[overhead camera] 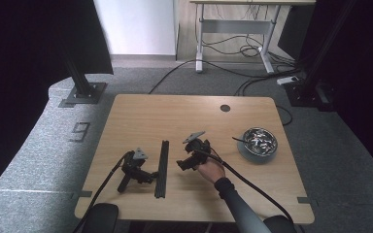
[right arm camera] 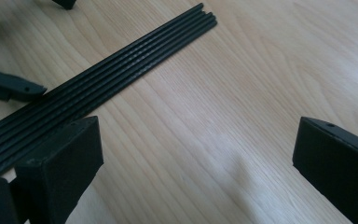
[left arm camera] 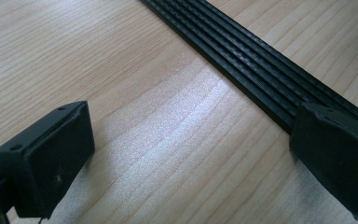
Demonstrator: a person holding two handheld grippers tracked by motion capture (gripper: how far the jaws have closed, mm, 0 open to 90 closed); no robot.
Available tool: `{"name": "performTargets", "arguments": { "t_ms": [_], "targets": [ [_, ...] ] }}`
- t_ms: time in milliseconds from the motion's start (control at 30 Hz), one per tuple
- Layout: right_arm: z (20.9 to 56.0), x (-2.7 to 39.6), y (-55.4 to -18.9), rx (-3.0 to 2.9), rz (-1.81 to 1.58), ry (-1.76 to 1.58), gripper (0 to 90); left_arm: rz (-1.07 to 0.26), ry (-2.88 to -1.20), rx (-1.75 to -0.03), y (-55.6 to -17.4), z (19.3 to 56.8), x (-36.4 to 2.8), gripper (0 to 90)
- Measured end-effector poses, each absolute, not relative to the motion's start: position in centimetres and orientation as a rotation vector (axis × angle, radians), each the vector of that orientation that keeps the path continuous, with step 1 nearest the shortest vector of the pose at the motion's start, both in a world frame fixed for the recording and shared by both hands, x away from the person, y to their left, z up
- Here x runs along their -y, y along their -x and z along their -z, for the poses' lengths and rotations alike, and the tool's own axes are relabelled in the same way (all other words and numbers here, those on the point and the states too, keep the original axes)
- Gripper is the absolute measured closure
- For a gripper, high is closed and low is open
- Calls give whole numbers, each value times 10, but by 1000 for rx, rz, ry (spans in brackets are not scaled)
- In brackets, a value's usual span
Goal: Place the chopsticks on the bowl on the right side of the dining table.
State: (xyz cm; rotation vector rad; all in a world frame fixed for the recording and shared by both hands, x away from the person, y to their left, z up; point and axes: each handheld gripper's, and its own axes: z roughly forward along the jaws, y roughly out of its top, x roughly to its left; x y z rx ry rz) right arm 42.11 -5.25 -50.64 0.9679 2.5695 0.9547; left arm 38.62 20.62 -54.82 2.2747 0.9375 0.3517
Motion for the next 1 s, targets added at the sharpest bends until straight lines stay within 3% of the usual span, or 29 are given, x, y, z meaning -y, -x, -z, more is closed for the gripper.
{"name": "performTargets", "arguments": {
  "t_ms": [500, 1000],
  "targets": [
    [529, 5, -433, -2623, -874, -928, 11, -352, -2281, -934, -386, 548, -207, 0],
    [538, -4, -435, -2620, -885, -952, 8, -353, -2277, -935, -386, 548, -206, 0]
  ]
}}
